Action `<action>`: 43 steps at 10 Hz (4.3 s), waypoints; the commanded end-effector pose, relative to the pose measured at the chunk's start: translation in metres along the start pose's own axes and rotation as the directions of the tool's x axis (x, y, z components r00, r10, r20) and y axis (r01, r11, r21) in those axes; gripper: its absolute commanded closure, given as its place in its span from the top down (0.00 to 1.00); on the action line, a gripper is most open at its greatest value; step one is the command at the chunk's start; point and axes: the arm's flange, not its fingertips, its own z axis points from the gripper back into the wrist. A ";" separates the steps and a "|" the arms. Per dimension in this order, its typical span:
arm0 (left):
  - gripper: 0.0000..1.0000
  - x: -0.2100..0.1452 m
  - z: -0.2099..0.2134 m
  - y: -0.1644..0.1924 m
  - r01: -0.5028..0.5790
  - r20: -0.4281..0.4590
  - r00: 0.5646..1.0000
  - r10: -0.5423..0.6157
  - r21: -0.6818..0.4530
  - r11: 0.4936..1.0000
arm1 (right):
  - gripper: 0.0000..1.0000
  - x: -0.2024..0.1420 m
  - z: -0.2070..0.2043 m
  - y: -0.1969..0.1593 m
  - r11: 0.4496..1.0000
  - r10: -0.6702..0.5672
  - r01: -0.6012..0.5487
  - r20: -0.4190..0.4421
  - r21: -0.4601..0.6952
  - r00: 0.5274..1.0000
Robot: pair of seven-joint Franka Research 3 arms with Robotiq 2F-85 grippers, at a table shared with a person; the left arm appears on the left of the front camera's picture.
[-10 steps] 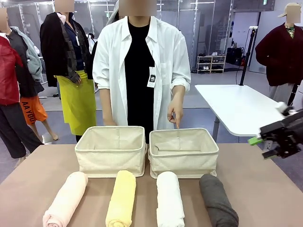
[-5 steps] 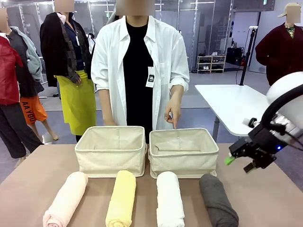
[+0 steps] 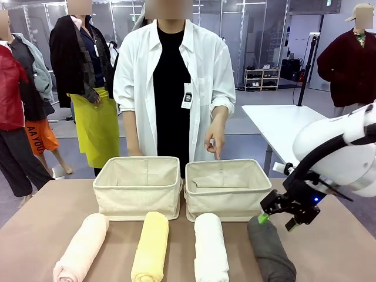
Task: Divide the towels into two baskets.
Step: Pick up one hotel-folded towel and place it in the Fabric basket indicated by the person.
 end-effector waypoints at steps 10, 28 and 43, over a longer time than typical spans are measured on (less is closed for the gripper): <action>1.00 0.000 0.002 -0.001 0.002 0.003 1.000 -0.002 0.000 1.000 | 0.68 -0.026 -0.059 0.028 0.980 -0.015 0.000 -0.071 -0.198 0.997; 1.00 0.000 0.002 -0.001 0.002 0.003 1.000 -0.002 0.000 1.000 | 0.28 0.004 0.100 0.147 0.371 0.896 -0.894 -0.155 -0.251 0.415; 1.00 0.000 0.002 -0.001 0.002 0.003 1.000 -0.002 0.000 1.000 | 0.37 0.208 0.019 0.223 0.067 0.875 -0.993 -0.472 -0.095 0.104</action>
